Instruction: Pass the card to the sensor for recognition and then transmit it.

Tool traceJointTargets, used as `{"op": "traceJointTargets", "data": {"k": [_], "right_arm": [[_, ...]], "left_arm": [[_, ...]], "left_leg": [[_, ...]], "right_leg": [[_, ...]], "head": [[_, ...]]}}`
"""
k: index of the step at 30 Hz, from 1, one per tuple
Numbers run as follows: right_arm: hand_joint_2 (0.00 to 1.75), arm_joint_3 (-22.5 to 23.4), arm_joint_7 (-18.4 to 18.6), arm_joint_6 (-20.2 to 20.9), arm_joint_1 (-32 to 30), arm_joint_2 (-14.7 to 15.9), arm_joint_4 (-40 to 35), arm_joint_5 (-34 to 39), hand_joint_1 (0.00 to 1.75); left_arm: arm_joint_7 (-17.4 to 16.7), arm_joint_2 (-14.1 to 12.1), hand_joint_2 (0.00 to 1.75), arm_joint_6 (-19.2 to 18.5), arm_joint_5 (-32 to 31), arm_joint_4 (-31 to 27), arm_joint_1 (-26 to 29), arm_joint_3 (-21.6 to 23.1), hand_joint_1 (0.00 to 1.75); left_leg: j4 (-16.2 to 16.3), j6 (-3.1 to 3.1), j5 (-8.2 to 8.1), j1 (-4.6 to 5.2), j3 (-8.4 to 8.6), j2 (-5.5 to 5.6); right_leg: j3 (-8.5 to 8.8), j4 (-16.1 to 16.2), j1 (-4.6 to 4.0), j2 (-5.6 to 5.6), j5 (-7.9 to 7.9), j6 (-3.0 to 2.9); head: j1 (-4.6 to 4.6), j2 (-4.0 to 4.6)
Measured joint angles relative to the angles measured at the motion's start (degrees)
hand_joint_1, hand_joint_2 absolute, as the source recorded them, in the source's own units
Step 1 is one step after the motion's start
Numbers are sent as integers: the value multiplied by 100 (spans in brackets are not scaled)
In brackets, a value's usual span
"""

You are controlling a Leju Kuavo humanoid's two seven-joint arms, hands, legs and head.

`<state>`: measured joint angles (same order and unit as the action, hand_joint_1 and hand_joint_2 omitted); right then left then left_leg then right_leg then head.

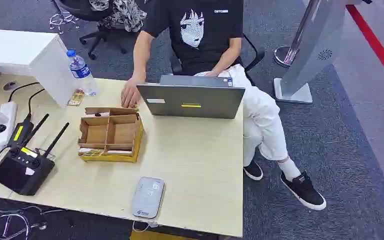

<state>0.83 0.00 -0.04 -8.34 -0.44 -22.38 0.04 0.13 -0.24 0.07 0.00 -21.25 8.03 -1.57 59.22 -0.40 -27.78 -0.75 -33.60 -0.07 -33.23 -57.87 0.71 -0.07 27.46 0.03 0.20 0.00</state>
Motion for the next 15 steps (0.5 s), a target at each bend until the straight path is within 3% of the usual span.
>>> {"op": "traceJointTargets", "data": {"k": [5,6,9,10,11,12,13,14,15], "right_arm": [[0,0,0,0,0,0,0,0,175],[0,0,0,0,0,0,0,0,175],[0,0,0,0,0,0,0,0,175],[175,0,0,0,0,0,0,0,175],[175,0,0,0,0,0,0,0,40],[175,0,0,0,0,0,0,0,0],[175,0,0,0,1,0,0,2,0],[175,0,0,7,9,2,0,15,0],[175,0,-20,20,27,9,2,48,0]], "left_arm": [[0,0,0,0,0,0,0,0,175],[0,0,175,0,0,0,0,0,175],[0,0,175,0,0,0,0,0,175],[0,0,175,0,0,-2,0,0,175],[0,0,175,0,0,0,0,0,145],[0,0,175,0,0,0,0,0,72],[0,0,175,0,0,0,-1,0,72],[0,-4,175,-11,2,0,-8,-18,0],[9,-11,175,-50,11,0,-21,-85,0]], "left_leg": [[0,0,0,0,0,0],[0,0,0,0,0,0],[0,0,0,0,0,0],[0,0,0,0,0,0],[0,0,0,0,0,0],[0,0,0,0,0,0],[0,0,0,0,0,0],[0,0,0,0,0,0],[0,0,0,0,0,0]], "right_leg": [[0,0,0,0,0,0],[0,0,0,0,0,0],[0,0,0,0,0,0],[0,0,0,0,0,0],[0,0,0,0,0,0],[0,0,0,0,0,0],[0,0,0,0,0,0],[0,0,0,0,0,0],[0,0,0,0,0,0]], "head": [[0,0],[2,0],[0,0],[2,0],[2,0],[2,0],[0,0],[2,0],[2,0]]}}
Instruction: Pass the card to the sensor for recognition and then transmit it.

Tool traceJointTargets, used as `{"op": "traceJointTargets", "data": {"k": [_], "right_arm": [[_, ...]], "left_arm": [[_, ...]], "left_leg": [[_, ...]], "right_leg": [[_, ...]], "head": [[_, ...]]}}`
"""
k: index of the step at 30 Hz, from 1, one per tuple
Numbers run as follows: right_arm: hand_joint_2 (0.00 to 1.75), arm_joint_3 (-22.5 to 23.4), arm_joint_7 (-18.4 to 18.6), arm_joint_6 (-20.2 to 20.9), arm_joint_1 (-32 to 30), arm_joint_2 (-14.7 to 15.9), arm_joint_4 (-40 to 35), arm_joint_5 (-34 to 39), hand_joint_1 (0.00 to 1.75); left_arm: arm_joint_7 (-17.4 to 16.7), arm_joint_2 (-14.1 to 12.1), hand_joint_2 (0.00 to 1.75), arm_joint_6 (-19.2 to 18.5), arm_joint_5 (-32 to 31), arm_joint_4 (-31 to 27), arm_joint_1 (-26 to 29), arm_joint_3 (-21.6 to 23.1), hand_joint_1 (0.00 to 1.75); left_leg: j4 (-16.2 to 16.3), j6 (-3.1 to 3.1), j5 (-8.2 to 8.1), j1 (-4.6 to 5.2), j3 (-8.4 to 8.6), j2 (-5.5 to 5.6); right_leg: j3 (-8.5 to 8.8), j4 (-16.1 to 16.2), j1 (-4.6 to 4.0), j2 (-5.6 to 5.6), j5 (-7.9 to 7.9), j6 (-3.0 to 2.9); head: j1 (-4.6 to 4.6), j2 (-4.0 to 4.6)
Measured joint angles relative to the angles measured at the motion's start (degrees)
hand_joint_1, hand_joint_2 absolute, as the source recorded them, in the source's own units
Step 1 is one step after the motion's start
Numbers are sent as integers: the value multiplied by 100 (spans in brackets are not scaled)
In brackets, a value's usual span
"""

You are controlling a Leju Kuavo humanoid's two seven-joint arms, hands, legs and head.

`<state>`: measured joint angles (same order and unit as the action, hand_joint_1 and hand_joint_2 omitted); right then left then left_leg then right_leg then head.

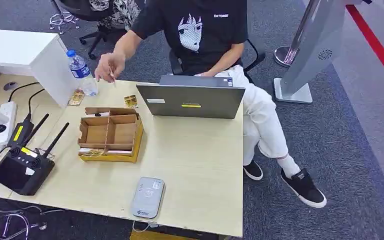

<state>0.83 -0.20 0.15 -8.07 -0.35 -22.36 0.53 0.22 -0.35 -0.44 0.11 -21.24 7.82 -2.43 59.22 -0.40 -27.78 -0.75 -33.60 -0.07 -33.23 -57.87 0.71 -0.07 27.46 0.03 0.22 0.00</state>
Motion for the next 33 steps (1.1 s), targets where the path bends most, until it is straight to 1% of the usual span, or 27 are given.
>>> {"op": "traceJointTargets", "data": {"k": [4,8,21,24,26,33], "right_arm": [[175,33,-131,122,114,20,2,241,0],[175,164,-271,256,255,33,20,538,0],[175,890,-700,708,697,35,105,1618,0],[175,1086,-800,826,795,31,122,1857,0],[175,1211,-866,907,854,9,131,1983,0],[175,1228,-878,920,860,7,131,1997,0]], "left_arm": [[142,-42,175,-236,114,0,-99,-457,0],[332,-105,175,-503,251,0,-236,-999,0],[1106,-330,175,-1244,787,0,-778,-3056,0],[1322,-356,175,-1420,924,-9,-921,-3564,0],[1454,-337,175,-1528,1008,-134,-1009,-3851,0],[1471,-330,175,-1538,1020,-159,-1019,-3892,0]], "left_leg": [[0,0,1,0,1,0],[0,-1,4,0,5,0],[0,-1,5,0,5,0],[1,-2,6,0,6,0],[2,-3,7,0,6,0],[2,-3,7,0,7,0]], "right_leg": [[0,0,0,0,0,0],[2,-1,0,0,-1,-1],[0,-1,0,0,-1,-1],[0,-2,0,-1,-1,-1],[0,-2,0,-1,-2,-1],[0,-2,0,-1,-2,-1]], "head": [[0,0],[-2,0],[-2,0],[-2,0],[-2,0],[0,0]]}}
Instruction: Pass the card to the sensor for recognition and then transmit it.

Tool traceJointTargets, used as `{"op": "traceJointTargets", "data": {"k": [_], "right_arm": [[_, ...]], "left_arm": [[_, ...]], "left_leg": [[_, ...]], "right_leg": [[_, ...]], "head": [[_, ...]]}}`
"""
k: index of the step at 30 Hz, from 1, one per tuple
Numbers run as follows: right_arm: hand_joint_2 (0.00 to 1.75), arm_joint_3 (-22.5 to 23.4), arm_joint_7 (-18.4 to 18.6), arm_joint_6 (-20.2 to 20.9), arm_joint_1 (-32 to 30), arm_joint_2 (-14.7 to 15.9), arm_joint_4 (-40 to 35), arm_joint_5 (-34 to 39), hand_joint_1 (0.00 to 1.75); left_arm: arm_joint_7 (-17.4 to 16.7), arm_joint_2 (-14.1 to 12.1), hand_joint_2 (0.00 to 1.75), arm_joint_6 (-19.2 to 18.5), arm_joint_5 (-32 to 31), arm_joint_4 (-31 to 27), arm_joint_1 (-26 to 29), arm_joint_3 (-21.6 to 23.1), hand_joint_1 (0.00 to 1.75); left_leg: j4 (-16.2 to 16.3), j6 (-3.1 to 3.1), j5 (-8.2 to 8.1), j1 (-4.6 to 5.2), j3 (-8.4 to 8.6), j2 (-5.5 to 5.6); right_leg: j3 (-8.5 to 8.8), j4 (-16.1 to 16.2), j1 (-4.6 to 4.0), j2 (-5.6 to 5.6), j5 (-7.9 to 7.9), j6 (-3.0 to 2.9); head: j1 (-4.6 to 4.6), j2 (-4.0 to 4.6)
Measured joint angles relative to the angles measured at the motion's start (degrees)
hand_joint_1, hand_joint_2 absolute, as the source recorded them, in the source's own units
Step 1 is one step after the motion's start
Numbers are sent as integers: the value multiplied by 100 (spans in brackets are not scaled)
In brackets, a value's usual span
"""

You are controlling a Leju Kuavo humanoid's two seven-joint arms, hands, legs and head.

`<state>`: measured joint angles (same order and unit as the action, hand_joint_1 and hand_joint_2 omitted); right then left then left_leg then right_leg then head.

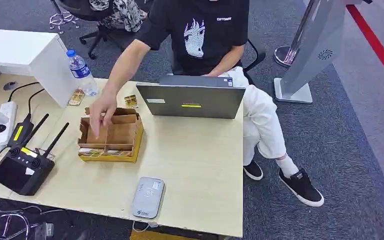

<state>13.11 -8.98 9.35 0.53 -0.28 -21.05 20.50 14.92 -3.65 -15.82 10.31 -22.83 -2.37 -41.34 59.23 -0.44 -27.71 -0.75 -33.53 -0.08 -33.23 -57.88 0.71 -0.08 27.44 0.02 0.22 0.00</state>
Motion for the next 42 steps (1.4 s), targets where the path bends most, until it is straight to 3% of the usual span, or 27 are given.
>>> {"op": "traceJointTargets", "data": {"k": [2,3,5,6,15,16,21,30,42], "right_arm": [[175,252,-162,186,93,-77,2,175,0],[175,508,-317,309,144,-162,0,247,0],[175,612,-372,357,164,-195,-9,258,0],[175,669,-402,389,175,-203,-13,265,0],[175,1120,-636,518,262,-361,-90,227,0],[175,1178,-662,525,273,-378,-94,217,0],[175,1428,-772,582,326,-446,-122,114,0],[175,1841,-947,698,438,-549,-140,-92,0],[175,2210,-1047,829,628,-614,-111,-314,0]], "left_arm": [[230,186,175,-101,195,-663,-120,-425,0],[492,400,175,66,442,-1483,-71,-471,0],[608,500,175,157,544,-1844,-46,-471,0],[660,542,0,218,588,-2028,-20,-473,0],[1109,936,0,680,829,-3763,179,-475,0],[1150,977,175,734,829,-3973,199,-473,0],[1334,1167,175,999,688,-4923,264,-399,0],[1522,1333,175,1403,-508,-6108,311,349,0],[1212,870,175,1700,-2547,-6311,-215,1736,0]], "left_leg": [[0,0,0,0,0,0],[0,0,0,0,-2,2],[0,0,0,0,-3,3],[0,0,0,0,-3,2],[1,8,8,-1,-11,20],[1,7,8,-1,-10,20],[2,7,9,0,-10,19],[3,7,9,1,-8,16],[3,5,12,1,-5,14]], "right_leg": [[1,-2,0,0,-1,-1],[1,-2,0,1,-1,-1],[1,-2,0,1,-1,-1],[0,-2,0,1,-1,-1],[0,-1,0,23,0,0],[0,-1,0,23,0,0],[0,-1,0,22,-1,0],[-2,0,0,17,-1,0],[-2,-2,0,14,-7,-5]], "head": [[0,0],[-2,0],[-2,0],[-2,0],[-6,0],[-7,0],[-4,0],[-6,0],[-8,0]]}}
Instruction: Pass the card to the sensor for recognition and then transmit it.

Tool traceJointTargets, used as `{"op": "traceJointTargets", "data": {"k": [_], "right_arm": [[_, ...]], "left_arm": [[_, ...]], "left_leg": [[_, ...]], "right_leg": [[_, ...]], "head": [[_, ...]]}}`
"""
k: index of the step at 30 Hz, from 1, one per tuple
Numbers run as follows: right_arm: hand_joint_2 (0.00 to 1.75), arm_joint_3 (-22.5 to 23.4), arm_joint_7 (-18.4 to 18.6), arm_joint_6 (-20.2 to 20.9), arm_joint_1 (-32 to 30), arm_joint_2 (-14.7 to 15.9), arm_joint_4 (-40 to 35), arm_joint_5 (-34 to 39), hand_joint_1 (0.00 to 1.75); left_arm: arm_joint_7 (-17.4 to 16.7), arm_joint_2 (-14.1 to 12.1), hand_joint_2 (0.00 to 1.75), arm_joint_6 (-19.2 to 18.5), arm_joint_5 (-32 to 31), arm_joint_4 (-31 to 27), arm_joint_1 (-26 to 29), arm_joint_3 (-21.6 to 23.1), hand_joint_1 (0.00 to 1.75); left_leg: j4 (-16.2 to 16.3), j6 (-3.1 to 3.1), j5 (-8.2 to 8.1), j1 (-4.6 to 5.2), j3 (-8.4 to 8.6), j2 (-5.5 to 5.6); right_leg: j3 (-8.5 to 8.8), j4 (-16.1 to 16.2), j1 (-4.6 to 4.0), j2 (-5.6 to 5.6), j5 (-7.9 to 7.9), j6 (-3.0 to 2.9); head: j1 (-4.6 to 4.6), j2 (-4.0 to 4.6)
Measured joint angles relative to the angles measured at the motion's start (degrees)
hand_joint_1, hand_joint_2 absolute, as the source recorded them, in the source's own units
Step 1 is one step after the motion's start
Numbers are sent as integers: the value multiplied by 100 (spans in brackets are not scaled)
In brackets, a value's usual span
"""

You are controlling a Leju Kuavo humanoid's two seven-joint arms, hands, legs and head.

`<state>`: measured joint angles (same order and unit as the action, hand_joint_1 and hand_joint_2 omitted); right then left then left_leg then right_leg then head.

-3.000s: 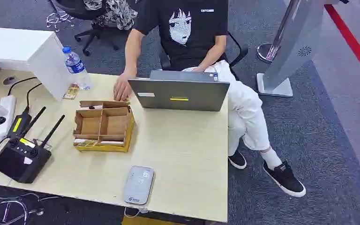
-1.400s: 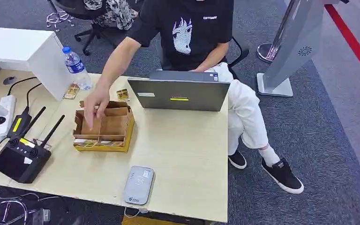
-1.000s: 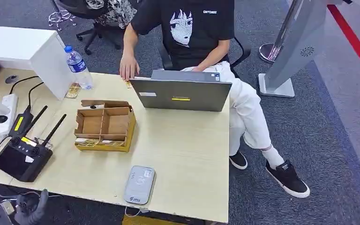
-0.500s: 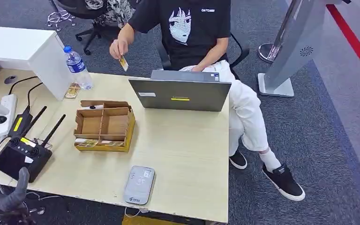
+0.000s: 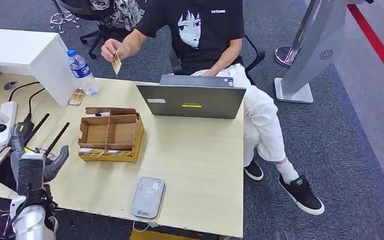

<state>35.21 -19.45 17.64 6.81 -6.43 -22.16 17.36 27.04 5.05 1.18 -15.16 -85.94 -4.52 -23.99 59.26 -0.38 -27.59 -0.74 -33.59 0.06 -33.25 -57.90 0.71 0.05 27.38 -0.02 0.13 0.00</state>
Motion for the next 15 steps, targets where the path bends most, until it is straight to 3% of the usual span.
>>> {"op": "traceJointTargets", "data": {"k": [15], "right_arm": [[175,343,-103,114,280,-79,125,-300,0]], "left_arm": [[-615,-709,175,394,-2371,232,-887,1719,0]], "left_leg": [[1,0,0,0,0,-6]], "right_leg": [[-2,0,0,-4,-3,0]], "head": [[2,0]]}}
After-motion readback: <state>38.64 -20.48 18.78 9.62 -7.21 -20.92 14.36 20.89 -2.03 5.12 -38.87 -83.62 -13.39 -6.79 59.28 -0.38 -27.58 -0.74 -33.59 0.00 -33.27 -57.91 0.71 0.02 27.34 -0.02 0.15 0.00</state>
